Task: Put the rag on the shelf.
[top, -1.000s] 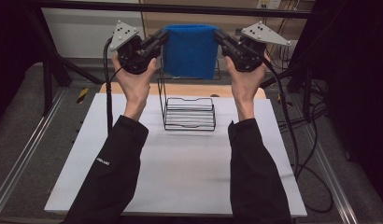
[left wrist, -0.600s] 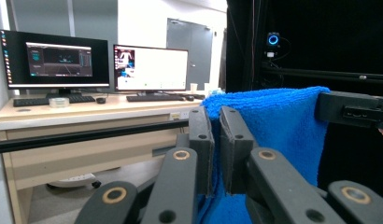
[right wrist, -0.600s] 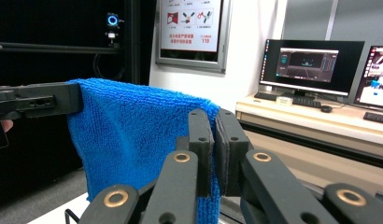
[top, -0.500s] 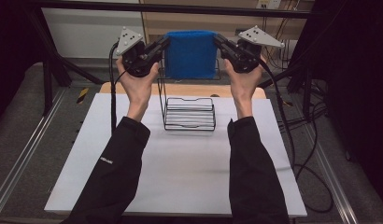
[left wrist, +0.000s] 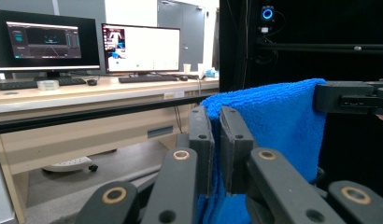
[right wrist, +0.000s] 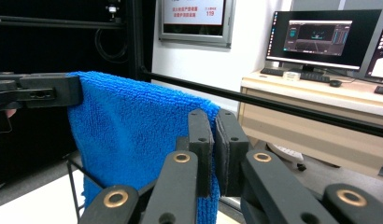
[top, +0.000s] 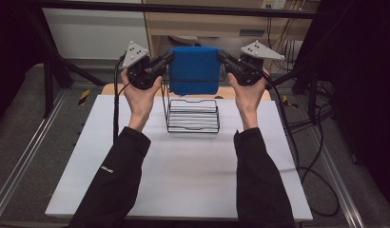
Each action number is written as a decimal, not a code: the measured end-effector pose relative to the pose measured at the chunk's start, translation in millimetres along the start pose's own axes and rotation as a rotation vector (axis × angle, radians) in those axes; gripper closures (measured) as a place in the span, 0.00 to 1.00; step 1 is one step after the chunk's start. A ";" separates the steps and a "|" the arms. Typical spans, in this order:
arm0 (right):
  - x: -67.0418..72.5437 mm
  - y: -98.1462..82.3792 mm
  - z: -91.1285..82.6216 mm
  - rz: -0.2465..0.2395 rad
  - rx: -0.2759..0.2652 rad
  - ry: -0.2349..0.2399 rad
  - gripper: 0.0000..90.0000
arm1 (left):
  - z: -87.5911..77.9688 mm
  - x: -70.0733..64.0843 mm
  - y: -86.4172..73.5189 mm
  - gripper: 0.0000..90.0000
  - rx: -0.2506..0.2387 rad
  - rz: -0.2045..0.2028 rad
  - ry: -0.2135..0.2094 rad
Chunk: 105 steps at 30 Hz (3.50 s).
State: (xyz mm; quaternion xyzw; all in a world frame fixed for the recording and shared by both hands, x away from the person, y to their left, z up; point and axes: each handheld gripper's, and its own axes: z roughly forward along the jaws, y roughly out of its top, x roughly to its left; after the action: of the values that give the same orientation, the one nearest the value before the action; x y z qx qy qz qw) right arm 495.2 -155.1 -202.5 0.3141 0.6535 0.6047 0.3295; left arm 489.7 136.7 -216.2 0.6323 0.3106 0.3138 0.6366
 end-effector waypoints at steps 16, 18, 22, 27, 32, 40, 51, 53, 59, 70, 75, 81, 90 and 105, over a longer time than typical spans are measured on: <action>4.3 -17.9 -18.5 0.040 0.054 0.067 0.96 | -17.1 -5.9 -12.4 0.93 0.082 0.047 -0.063; 5.3 -19.1 -19.3 0.033 0.062 0.070 0.96 | -18.3 -5.6 -13.1 0.93 0.095 0.050 -0.064; 6.9 -20.5 -20.9 0.035 0.071 0.084 0.96 | -19.6 -5.4 -14.5 0.93 0.110 0.048 -0.062; 9.0 -23.5 -21.8 0.026 0.084 0.092 0.96 | -21.7 -5.3 -17.1 0.93 0.141 0.042 -0.070; 9.7 -29.7 -24.2 0.045 0.108 0.118 0.96 | -23.8 -4.2 -21.6 0.92 0.191 0.032 -0.079; 11.8 -36.5 -25.9 0.049 0.144 0.147 0.96 | -28.3 -5.7 -28.7 0.92 0.232 0.034 -0.084; 12.8 -46.4 -25.8 0.045 0.169 0.154 0.95 | -30.7 -3.3 -32.6 0.86 0.269 0.016 -0.098; 12.7 -47.2 -26.4 0.047 0.167 0.155 0.95 | -33.6 -2.2 -27.7 0.82 0.265 0.013 -0.104; 13.6 -49.3 -25.9 0.037 0.166 0.157 0.95 | -38.4 0.7 -7.3 0.78 0.235 -0.003 -0.100; 13.8 -53.9 -25.1 0.030 0.173 0.164 0.94 | -24.3 -3.9 -12.2 0.98 0.360 -0.008 -0.148; 14.0 -54.5 -24.8 0.018 0.178 0.166 0.93 | -22.0 -3.4 -17.5 1.00 0.399 -0.006 -0.164; 14.9 -55.0 -24.3 0.010 0.178 0.170 0.86 | -20.4 -2.5 -23.6 1.00 0.415 0.002 -0.162; 14.3 -48.8 -33.4 0.035 0.146 0.184 0.63 | -15.9 -4.9 -34.2 1.00 0.431 0.033 -0.150; 20.8 -72.2 -22.2 0.035 0.268 0.206 0.97 | -11.2 -3.6 -59.5 1.00 0.425 0.037 -0.142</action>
State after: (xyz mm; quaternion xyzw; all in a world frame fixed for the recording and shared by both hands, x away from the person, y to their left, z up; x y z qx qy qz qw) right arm 464.2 -156.3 -274.4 0.3027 0.7530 0.5469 0.2056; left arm 479.1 140.4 -275.8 0.7783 0.3124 0.2077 0.5035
